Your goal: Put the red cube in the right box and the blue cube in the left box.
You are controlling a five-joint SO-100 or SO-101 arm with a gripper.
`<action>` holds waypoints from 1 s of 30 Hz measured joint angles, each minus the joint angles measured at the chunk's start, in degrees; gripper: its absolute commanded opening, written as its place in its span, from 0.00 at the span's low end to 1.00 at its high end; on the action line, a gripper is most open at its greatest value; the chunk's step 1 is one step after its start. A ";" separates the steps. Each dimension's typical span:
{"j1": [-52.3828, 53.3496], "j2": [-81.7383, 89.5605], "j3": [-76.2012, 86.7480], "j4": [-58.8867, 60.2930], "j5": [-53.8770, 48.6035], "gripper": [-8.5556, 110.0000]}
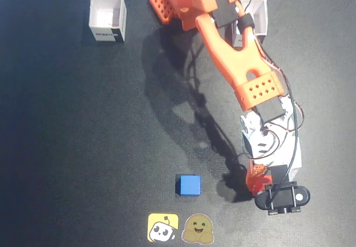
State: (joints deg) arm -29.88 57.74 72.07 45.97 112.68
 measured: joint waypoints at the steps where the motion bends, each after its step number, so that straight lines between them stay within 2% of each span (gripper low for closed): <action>1: 0.00 -0.09 0.00 0.00 -0.26 0.29; 13: 1.05 -3.08 0.00 0.00 -0.70 0.28; 30: 1.76 -5.27 -2.55 -0.44 -0.53 0.20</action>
State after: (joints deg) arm -28.12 52.47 69.52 45.53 112.15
